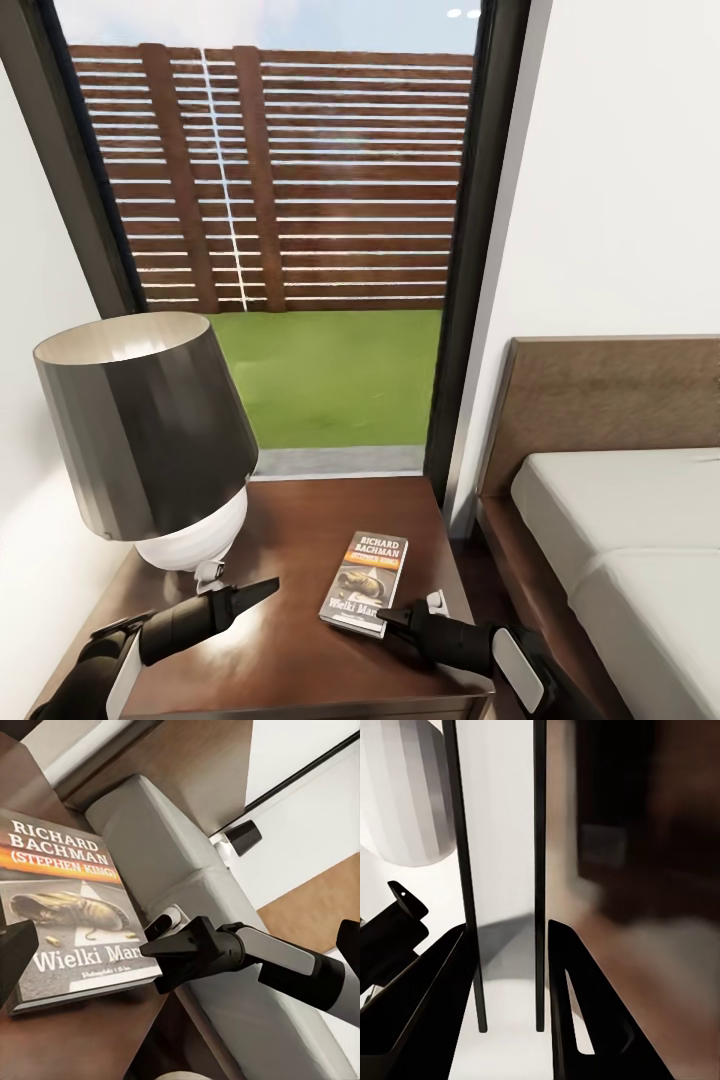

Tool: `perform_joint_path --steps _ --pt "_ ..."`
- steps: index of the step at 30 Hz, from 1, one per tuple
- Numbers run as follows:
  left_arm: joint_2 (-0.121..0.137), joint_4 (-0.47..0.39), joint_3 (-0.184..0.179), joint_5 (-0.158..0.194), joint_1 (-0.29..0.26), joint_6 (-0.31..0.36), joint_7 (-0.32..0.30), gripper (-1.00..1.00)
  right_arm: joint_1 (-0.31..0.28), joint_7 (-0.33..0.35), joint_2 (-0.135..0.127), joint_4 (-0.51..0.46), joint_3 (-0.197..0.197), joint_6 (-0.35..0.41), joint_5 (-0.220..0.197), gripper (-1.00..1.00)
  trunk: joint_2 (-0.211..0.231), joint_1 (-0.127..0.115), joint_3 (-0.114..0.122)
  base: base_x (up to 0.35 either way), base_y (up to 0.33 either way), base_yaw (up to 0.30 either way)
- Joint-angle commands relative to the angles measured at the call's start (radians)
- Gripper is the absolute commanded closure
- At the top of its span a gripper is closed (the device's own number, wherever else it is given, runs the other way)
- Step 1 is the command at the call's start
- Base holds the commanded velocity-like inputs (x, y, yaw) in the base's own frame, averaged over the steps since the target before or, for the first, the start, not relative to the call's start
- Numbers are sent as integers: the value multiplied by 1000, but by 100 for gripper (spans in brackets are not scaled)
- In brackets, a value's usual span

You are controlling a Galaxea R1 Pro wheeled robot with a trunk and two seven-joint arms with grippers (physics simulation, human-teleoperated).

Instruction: In the bedroom, move the book from the bed onto either nightstand, and place the two sandals side by side next to the bed.

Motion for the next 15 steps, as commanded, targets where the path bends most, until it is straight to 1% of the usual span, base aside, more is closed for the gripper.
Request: perform_joint_path --steps 1,15 --pt "0 0 0 1 0 11 -3 -100 0 0 0 0 -1 4 -2 100 0 0 -1 0 0 0" --pt "0 0 1 1 0 11 -3 -100 -1 0 0 -1 -1 4 -1 100 0 0 -1 0 0 0"
